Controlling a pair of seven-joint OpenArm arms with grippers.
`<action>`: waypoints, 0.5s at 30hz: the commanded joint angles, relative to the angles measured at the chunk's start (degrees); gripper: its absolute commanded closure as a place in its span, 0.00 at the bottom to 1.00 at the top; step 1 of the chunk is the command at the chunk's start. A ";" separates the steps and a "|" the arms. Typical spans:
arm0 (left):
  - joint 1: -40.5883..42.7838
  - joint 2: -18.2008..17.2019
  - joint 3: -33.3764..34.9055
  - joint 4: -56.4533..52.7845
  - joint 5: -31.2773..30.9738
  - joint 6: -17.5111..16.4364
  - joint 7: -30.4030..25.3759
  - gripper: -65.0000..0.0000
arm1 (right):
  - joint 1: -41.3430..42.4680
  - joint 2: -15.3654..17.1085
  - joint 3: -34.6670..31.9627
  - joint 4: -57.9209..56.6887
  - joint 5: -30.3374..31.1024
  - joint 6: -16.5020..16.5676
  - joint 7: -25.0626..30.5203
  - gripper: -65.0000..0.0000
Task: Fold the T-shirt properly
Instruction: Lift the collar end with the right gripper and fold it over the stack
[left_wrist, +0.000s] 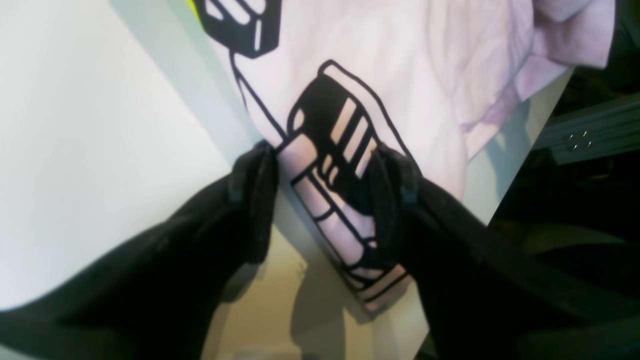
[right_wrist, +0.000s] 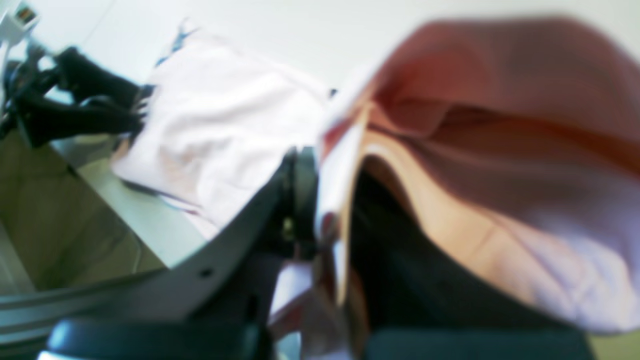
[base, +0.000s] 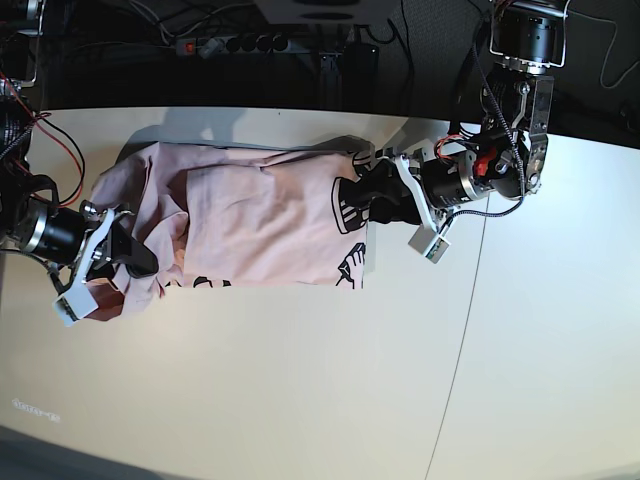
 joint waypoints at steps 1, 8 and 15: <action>0.02 0.24 0.09 -0.63 2.38 -0.08 1.95 0.48 | 2.01 0.44 -0.52 0.98 0.17 3.56 1.55 1.00; 0.02 2.97 0.09 -4.15 2.45 -0.08 0.04 0.48 | 7.17 -5.42 -8.94 1.18 -3.43 2.93 1.53 1.00; -0.26 3.54 0.09 -4.17 2.60 -0.08 -0.28 0.48 | 7.48 -11.19 -16.81 3.74 -9.90 2.49 1.60 1.00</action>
